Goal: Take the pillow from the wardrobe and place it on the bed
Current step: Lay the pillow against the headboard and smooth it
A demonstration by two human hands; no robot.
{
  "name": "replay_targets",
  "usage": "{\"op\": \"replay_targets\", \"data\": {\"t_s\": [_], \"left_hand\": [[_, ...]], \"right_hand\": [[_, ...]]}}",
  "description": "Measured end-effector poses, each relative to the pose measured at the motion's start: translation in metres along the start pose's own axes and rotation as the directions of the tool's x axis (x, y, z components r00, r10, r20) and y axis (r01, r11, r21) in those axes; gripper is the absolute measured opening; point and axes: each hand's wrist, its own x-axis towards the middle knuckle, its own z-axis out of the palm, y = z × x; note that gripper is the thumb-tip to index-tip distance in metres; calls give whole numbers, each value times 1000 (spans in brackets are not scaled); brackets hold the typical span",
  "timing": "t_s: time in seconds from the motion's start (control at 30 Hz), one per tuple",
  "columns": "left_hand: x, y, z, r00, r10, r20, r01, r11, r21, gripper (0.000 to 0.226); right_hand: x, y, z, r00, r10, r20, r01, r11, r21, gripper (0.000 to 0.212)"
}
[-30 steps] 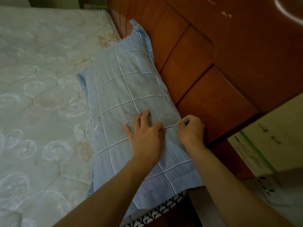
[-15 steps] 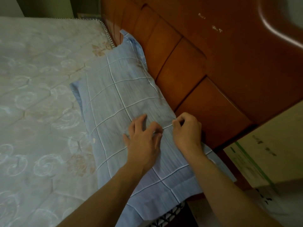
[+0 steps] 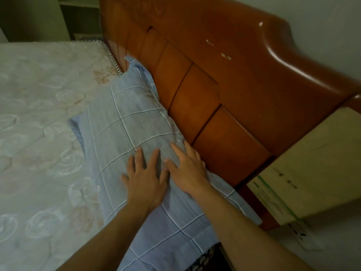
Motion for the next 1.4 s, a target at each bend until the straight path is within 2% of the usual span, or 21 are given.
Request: {"op": "replay_targets", "data": {"t_s": [0.13,0.23,0.3,0.4,0.47,0.57,0.7,0.8,0.9,1.0,1.1,1.17,1.27,1.33,1.4], "left_hand": [[2,-7,12,997,13,70,-13,1000,8,66],[2,-12,12,998,37,51,-35,999,-38,67],[0,-17,6,997,73,19,-71,992,-102,69],[2,-25,-6,994,92,-54,-100,977,-186,68],[9,-36,-17,992,43,-121,-65,982,-177,64],[29,-55,-31,988,-27,-152,11,995,-102,57],[60,-92,-41,987,-145,-72,140,988,-70,57],[82,-121,-44,975,-223,-2,221,967,-127,62],[99,-140,-43,949,-306,72,314,905,-287,70],[103,-150,-38,919,-371,134,390,807,-443,88],[101,-155,-31,846,-472,248,526,657,-540,108],[102,-157,-27,823,-493,284,557,599,-575,110],[102,-158,-25,818,-490,302,560,556,-614,114],[99,-157,-24,809,-494,318,572,538,-619,116],[97,-157,-23,800,-500,331,587,540,-603,114]], "right_hand": [[-1,13,10,999,32,38,-31,999,-29,60],[0,12,10,999,35,31,-35,999,-11,60],[3,4,6,999,43,-1,-43,999,7,61],[13,-17,1,992,12,-122,-6,999,51,55],[23,-35,4,985,-64,-158,82,990,111,52],[42,-58,20,984,-144,-108,157,980,122,58],[77,-71,39,992,-122,-42,120,992,-45,76],[110,-74,42,997,-71,-19,66,983,-172,85],[139,-76,41,1000,10,10,-7,971,-239,90],[155,-76,43,999,37,4,-35,968,-247,87],[157,-75,48,999,47,5,-45,976,-212,86],[155,-75,49,997,60,-52,-68,984,-162,86],[154,-76,44,955,157,-251,-200,968,-155,76],[155,-80,39,946,182,-268,-242,947,-210,56],[157,-85,36,955,145,-260,-201,958,-206,26]]}}
